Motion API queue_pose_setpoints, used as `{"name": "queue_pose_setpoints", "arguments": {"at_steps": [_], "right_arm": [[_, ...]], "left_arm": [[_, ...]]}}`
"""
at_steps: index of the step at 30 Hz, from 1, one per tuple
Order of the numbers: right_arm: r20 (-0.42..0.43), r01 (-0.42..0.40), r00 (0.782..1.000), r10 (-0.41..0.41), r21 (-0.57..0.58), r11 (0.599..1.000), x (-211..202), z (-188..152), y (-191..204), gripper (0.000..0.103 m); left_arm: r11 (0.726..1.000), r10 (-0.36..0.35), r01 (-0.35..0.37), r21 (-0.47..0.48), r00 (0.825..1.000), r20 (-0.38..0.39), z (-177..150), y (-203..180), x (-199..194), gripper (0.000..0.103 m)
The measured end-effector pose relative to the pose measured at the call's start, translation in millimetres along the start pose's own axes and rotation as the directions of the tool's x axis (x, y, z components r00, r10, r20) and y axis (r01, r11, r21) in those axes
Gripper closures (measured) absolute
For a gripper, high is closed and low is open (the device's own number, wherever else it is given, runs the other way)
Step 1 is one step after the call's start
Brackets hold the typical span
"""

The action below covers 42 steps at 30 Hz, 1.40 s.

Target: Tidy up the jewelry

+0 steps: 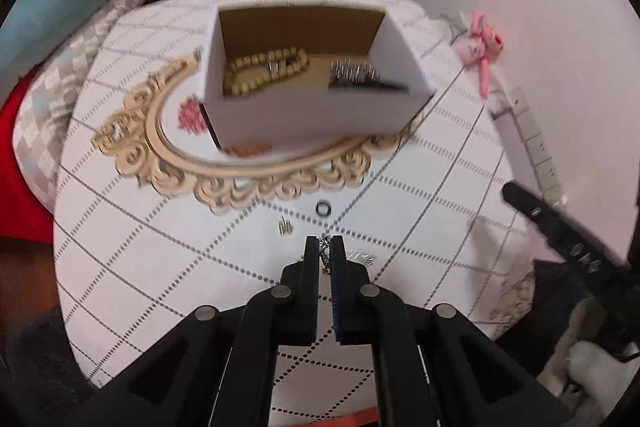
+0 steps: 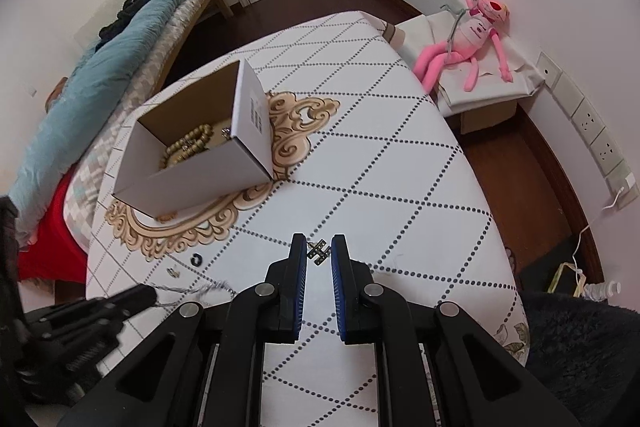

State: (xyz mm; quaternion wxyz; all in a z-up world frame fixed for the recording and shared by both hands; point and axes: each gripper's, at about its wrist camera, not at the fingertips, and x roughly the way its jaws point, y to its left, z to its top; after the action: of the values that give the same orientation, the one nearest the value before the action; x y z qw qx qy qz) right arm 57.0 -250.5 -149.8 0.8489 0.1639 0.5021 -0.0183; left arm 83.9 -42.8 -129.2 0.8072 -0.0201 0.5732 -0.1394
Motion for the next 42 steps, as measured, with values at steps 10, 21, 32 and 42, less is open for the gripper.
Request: {"name": "queue_pose_setpoints", "arguments": {"at_steps": [10, 21, 32, 42], "right_arm": [[0.023, -0.115, 0.993, 0.115, -0.034, 0.993, -22, 36, 31, 0.09], [-0.01, -0.204, 0.979, 0.204, -0.109, 0.973, -3, 126, 82, 0.09], [-0.201, -0.197, 0.966, 0.164, -0.154, 0.968, 75, 149, 106, 0.09], [-0.31, -0.157, 0.946, 0.099, -0.168, 0.973, 116, 151, 118, 0.074]], "left_arm": [[0.994, -0.107, 0.111, -0.017, 0.982, 0.159, 54, 2, -70, 0.1], [0.992, -0.121, 0.127, -0.029, 0.983, 0.141, 140, 19, -51, 0.1], [0.995, 0.002, -0.005, -0.098, 1.0, -0.031, 149, 46, 6, 0.097], [0.958, 0.258, -0.26, -0.123, 0.966, -0.029, 138, 76, 18, 0.03]]}}
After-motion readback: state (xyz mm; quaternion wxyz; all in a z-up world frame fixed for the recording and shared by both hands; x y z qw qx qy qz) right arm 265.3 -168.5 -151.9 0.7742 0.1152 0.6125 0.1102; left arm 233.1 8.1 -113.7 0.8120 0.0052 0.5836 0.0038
